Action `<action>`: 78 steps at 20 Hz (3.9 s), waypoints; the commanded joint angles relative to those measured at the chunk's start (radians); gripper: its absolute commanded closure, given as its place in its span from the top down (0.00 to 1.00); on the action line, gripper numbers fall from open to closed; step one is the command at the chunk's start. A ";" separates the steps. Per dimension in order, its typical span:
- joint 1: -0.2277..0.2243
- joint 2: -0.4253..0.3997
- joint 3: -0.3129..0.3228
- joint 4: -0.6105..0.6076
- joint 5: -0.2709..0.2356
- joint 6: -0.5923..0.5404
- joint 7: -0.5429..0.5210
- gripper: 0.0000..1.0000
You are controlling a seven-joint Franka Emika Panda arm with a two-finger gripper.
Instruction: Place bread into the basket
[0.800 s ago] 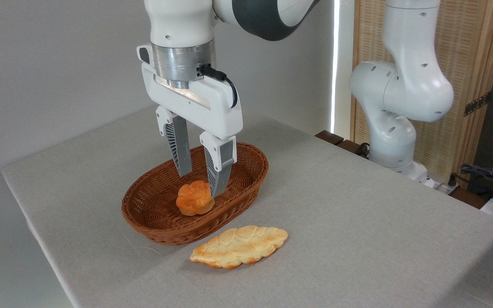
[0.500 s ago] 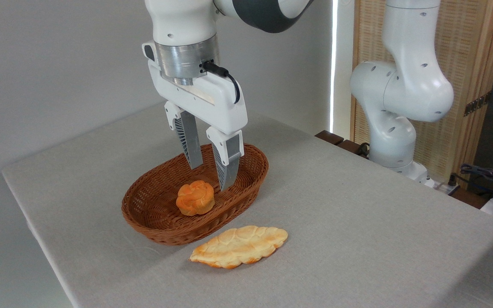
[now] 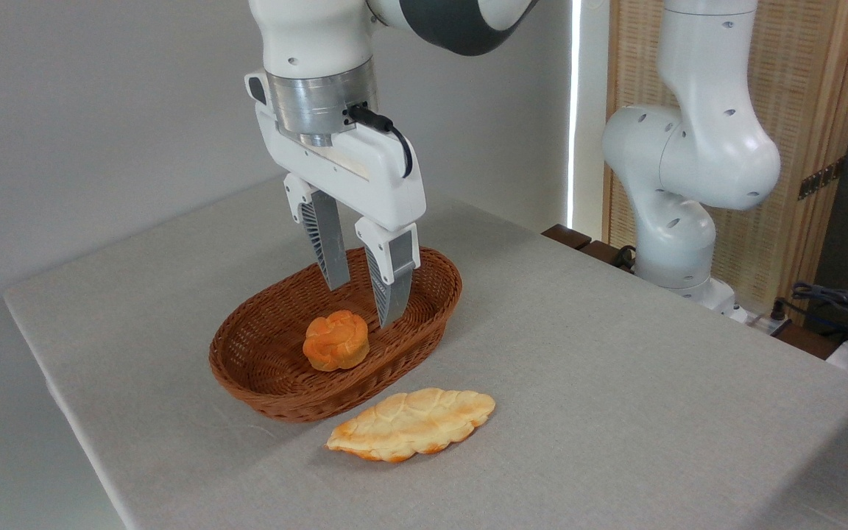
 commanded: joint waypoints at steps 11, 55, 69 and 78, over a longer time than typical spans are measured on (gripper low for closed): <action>-0.010 0.009 0.003 0.007 -0.014 -0.043 0.023 1.00; -0.019 0.112 0.107 -0.236 0.087 0.241 0.716 0.51; -0.016 0.071 0.121 -0.222 0.086 0.224 0.713 0.47; -0.007 0.040 0.127 -0.208 0.086 0.223 0.709 0.47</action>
